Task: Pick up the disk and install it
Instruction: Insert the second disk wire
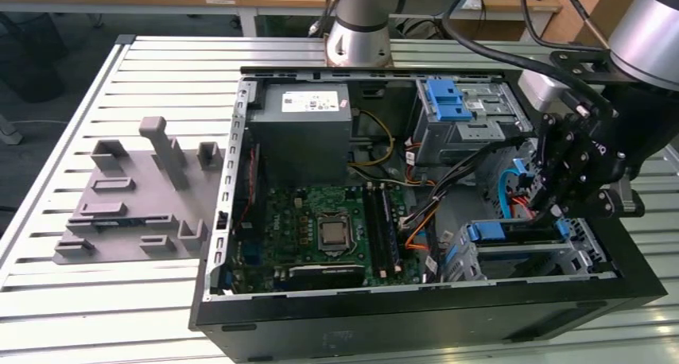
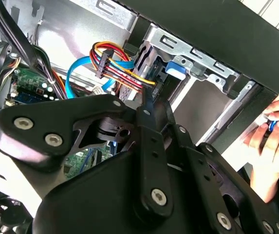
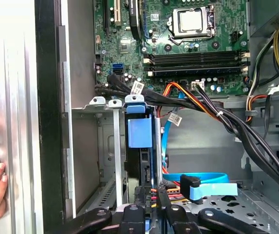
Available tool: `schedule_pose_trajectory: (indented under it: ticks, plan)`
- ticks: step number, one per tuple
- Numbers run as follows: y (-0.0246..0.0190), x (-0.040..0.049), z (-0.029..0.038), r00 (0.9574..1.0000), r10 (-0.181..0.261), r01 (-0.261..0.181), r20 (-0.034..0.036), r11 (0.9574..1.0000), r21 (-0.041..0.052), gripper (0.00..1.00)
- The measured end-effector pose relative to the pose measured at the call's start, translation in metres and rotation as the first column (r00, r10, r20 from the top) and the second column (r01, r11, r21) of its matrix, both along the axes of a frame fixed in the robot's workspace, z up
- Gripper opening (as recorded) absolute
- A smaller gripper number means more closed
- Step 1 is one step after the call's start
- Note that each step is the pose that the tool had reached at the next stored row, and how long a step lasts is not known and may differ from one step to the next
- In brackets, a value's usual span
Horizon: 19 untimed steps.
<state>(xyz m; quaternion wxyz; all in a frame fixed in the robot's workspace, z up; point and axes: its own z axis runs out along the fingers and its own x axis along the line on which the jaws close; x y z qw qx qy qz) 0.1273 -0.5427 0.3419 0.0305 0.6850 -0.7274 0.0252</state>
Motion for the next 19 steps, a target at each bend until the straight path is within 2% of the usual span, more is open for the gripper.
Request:
schedule_pose_trajectory:
  ticks: [1, 2, 3, 4, 9, 11, 19]
  plan:
    - [0.0000, 0.0000, 0.0001, 1.0000, 0.000, 0.000, 0.0000, 1.0000, 0.0000, 0.23]
    - [0.0000, 0.0000, 0.0003, 1.0000, 0.000, 0.000, 0.0000, 1.0000, -0.0003, 0.16]
    - [0.0000, 0.0000, 0.0004, 1.0000, 0.000, 0.000, 0.0000, 1.0000, -0.0003, 0.16]
    - [0.0000, 0.0000, 0.0005, 1.0000, 0.000, 0.000, 0.0000, 1.0000, -0.0003, 0.11]
    - [0.0000, 0.0000, 0.0009, 1.0000, 0.000, 0.000, 0.0000, 1.0000, -0.0003, 0.11]
    - [0.0000, 0.0000, 0.0045, 1.0000, 0.000, 0.000, 0.0000, 1.0000, -0.0004, 0.11]
    - [0.0000, 0.0000, 0.0050, 1.0000, 0.000, 0.000, 0.0000, 1.0000, -0.0005, 0.11]
